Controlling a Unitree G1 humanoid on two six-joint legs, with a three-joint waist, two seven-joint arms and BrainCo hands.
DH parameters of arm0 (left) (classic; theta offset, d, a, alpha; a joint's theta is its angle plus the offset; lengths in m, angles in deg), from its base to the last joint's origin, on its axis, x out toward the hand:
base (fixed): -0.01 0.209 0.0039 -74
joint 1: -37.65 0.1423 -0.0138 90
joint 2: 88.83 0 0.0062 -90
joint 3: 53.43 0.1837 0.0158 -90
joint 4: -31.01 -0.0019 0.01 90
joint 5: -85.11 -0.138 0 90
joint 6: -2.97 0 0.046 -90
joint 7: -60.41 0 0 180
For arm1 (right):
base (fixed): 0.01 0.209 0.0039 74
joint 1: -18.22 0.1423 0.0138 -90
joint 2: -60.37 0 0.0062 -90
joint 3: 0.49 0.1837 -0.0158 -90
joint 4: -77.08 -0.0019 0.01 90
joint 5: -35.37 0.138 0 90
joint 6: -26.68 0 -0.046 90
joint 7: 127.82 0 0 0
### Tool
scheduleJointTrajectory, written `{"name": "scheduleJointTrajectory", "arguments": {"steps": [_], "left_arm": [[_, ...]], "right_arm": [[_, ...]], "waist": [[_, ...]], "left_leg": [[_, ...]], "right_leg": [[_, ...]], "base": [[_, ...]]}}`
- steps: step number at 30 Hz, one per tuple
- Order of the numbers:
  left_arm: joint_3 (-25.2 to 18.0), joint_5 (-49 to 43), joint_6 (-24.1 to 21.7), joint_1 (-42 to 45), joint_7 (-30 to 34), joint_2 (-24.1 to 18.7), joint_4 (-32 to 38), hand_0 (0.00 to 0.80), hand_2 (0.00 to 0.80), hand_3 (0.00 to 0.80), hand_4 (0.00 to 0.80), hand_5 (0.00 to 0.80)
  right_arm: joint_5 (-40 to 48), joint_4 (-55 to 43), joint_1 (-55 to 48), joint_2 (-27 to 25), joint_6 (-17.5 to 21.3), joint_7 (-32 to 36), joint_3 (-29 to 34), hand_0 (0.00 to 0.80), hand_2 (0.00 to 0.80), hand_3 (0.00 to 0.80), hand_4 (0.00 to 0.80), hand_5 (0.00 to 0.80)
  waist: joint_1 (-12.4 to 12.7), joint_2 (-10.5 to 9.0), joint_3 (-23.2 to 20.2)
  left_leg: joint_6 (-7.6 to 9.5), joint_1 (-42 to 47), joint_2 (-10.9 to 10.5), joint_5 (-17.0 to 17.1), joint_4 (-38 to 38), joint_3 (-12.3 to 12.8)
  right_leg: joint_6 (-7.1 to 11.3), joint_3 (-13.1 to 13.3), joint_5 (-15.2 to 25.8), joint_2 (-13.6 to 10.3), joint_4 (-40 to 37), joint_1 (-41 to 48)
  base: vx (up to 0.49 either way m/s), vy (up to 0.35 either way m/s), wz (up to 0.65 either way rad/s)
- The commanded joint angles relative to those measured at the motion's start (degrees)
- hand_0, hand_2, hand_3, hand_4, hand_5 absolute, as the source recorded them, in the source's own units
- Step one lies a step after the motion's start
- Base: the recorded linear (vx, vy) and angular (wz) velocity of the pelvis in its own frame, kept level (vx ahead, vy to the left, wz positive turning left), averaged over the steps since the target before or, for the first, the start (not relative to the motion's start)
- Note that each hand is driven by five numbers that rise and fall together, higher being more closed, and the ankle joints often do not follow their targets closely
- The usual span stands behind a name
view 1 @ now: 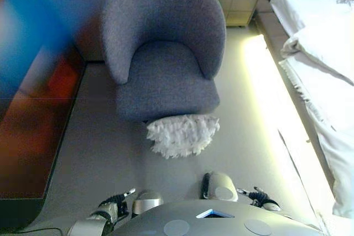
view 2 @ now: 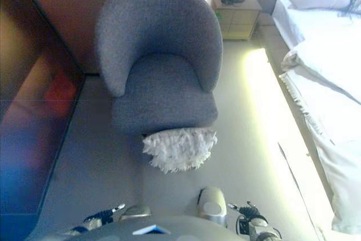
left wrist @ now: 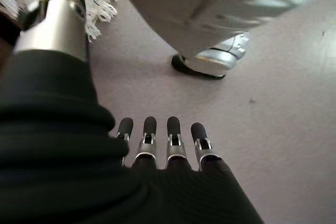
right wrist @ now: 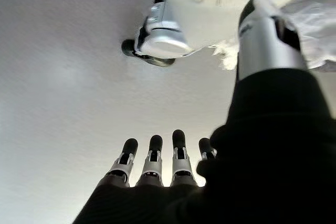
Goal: Pick up the cushion and take it to the sofa
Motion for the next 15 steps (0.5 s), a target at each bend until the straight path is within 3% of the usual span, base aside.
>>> {"name": "scheduleJointTrajectory", "arguments": {"steps": [1, 2, 3, 5, 6, 13, 15], "left_arm": [[2.5, 0.3, -2.9, -1.8, 0.4, -0.5, 2.2, 0.000, 0.000, 0.000, 0.000, 0.000], [4.7, 1.7, -1.7, -3.2, 0.3, -1.1, 3.6, 0.000, 0.000, 0.000, 0.000, 0.000], [4.8, 1.7, -1.6, -3.3, 0.2, -1.0, 3.7, 0.000, 0.000, 0.000, 0.000, 0.000], [5.5, 1.3, -1.3, -3.6, -0.2, -0.7, 4.0, 0.000, 0.000, 0.000, 0.000, 0.000], [5.5, 1.3, -1.2, -3.5, -0.3, -0.7, 4.0, 0.000, 0.000, 0.000, 0.000, 0.000], [4.4, 0.9, -0.5, -0.7, 1.5, -0.2, 3.9, 0.000, 0.000, 0.000, 0.000, 0.000], [4.0, 0.3, -0.3, -0.8, 1.8, -0.3, 3.7, 0.000, 0.000, 0.000, 0.000, 0.000]], "right_arm": [[1.1, 0.7, 5.1, -2.6, 1.0, -0.9, -0.6, 0.000, 0.000, 0.000, 0.000, 0.000], [2.8, 1.3, 7.8, -4.8, -0.2, 0.6, -0.8, 0.000, 0.000, 0.000, 0.000, 0.000], [2.9, 1.3, 7.9, -4.8, -0.3, 0.6, -0.9, 0.000, 0.000, 0.000, 0.000, 0.000], [6.6, 0.2, 8.8, -4.3, -0.9, -1.2, -2.8, 0.000, 0.000, 0.000, 0.000, 0.000], [7.5, -0.1, 8.8, -4.0, -0.9, -1.6, -3.2, 0.000, 0.000, 0.000, 0.000, 0.000], [6.1, -0.5, 6.7, -2.1, -2.8, -0.5, -3.5, 0.000, 0.000, 0.000, 0.000, 0.000], [6.9, 0.1, 7.1, -1.2, -3.3, -1.5, -4.0, 0.000, 0.000, 0.000, 0.000, 0.000]], "waist": [[0.9, -1.34, 0.0], [2.1, -0.06, 0.6], [2.0, -0.11, 0.5], [3.8, 1.66, 1.2], [4.2, 1.95, 1.2], [5.2, 3.22, 1.3], [5.7, 3.26, 1.6]], "left_leg": [[4.03, -0.3, -1.7, 4.8, -0.5, 3.8], [1.84, 0.5, 1.9, 9.5, -11.1, 4.0], [1.76, 0.4, 1.9, 10.1, -12.0, 3.8], [-1.36, -0.5, 5.7, 17.0, -23.3, 1.9], [-1.97, -1.5, 6.2, 18.5, -25.0, 1.3], [-2.54, -1.1, 5.1, 16.7, -29.9, -0.7], [-1.60, -0.9, 4.1, 15.0, -28.6, -2.5]], "right_leg": [[3.08, -0.5, 15.7, -3.2, -19.4, 4.5], [3.38, -1.9, 14.3, -2.2, -19.5, 5.7], [3.40, -2.0, 14.3, -2.3, -19.5, 5.7], [3.39, -3.4, 12.2, -1.1, -20.2, 7.6], [3.41, -3.5, 11.9, -0.9, -20.4, 7.8], [4.84, -3.9, 9.1, -1.9, -20.3, 10.7], [5.96, -2.6, 8.2, -3.2, -18.0, 10.1]], "base": [[0.192, -0.058, 0.08], [0.132, -0.009, 0.18], [0.154, 0.044, 0.46], [0.119, 0.112, 0.62], [0.148, 0.136, 0.53], [0.257, 0.183, 0.13], [0.302, 0.282, 0.10]]}}
